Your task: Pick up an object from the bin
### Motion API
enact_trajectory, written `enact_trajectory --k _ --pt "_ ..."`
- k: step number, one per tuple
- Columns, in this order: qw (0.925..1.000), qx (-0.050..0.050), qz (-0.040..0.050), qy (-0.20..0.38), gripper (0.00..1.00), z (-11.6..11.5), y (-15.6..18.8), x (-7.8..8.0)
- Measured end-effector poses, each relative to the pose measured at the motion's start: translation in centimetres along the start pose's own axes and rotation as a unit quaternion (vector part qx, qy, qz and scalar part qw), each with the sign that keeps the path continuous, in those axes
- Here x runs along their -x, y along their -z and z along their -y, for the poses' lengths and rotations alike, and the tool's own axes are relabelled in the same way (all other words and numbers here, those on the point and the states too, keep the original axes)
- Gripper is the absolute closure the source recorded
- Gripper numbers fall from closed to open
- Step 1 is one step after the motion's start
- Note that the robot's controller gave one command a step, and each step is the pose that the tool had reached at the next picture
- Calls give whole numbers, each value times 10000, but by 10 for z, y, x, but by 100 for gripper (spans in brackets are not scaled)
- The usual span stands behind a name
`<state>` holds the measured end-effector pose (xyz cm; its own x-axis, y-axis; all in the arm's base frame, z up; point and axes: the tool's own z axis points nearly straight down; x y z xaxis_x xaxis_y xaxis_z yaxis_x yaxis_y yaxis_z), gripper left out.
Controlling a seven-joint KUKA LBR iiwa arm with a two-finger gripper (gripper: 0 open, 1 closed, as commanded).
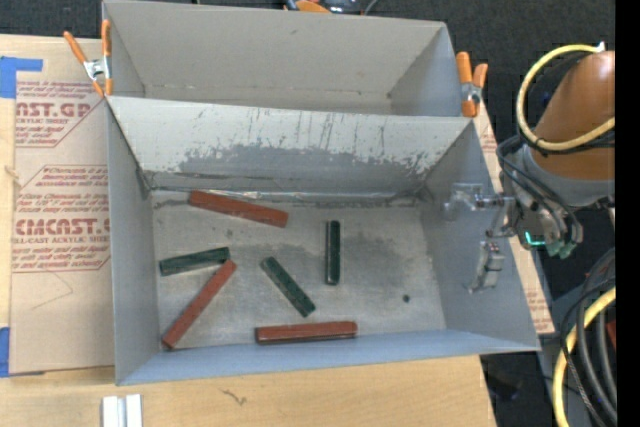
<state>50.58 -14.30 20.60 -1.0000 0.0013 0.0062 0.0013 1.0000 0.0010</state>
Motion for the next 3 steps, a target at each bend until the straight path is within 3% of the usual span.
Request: enact_trajectory --k 1,2,3 --pt "10000 18 17 56 0 -125 -141 61" --pt "9682 -9 48 2503 0 -145 -105 56" --pt "8739 -21 44 4861 0 -143 -94 77"
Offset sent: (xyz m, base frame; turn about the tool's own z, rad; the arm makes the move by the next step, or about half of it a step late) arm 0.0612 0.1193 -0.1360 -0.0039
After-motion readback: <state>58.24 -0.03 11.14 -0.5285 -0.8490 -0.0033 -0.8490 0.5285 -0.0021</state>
